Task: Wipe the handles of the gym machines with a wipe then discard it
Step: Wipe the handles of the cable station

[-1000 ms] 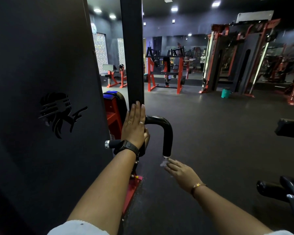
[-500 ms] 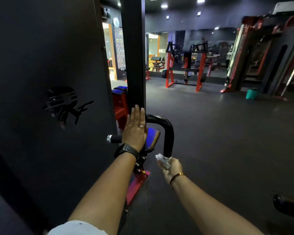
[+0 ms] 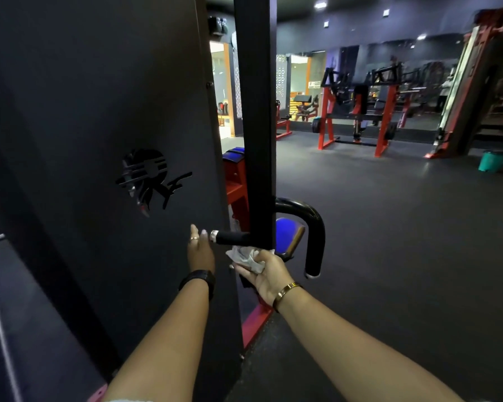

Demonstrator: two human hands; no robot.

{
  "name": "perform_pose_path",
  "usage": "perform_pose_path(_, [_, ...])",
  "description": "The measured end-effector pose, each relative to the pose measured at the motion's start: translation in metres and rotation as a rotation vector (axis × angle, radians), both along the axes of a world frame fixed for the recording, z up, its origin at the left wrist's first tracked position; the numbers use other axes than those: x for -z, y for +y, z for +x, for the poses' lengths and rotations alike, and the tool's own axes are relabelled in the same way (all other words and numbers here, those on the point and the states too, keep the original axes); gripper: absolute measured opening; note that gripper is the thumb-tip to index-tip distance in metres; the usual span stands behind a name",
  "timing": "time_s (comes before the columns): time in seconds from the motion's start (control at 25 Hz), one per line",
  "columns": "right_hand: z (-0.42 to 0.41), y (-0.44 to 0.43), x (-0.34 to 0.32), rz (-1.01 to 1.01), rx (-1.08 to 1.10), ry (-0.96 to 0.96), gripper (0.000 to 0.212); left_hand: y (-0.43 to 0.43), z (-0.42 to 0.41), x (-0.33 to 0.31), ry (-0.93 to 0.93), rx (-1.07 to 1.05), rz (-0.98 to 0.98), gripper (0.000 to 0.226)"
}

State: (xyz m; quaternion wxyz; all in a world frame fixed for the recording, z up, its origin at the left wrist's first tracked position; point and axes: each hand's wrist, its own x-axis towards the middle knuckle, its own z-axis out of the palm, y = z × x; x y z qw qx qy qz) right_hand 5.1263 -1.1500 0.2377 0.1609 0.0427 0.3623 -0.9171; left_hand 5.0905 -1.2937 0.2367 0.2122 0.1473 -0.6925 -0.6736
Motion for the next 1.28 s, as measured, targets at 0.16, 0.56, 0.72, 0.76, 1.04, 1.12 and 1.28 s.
perform_pose_path(0.16, [-0.01,-0.03,-0.007,0.112,-0.019,0.129,0.018,-0.026,-0.017,-0.002,-0.122,0.194,0.468,0.054])
perform_pose_path(0.56, [-0.059,-0.082,-0.03,1.525,0.204,1.032,0.04,-0.06,-0.044,0.016,-0.178,0.404,0.609,0.077])
perform_pose_path(0.72, [-0.077,-0.097,-0.017,2.142,0.036,1.052,0.04,-0.068,-0.054,0.02,-0.19,0.417,0.604,0.078])
perform_pose_path(0.76, [-0.08,-0.102,-0.014,2.226,0.003,1.028,0.044,-0.071,-0.057,0.022,-0.197,0.425,0.589,0.078])
perform_pose_path(1.04, [-0.078,-0.085,-0.003,2.378,0.25,1.83,0.013,-0.077,-0.062,0.025,-0.226,0.479,0.645,0.08])
perform_pose_path(1.12, [-0.072,-0.081,0.003,2.372,0.321,1.794,0.019,-0.077,-0.062,0.026,-0.221,0.495,0.654,0.08])
perform_pose_path(1.28, [-0.076,-0.116,-0.011,2.539,0.06,1.219,0.037,-0.075,-0.063,0.018,-0.221,0.51,0.696,0.08])
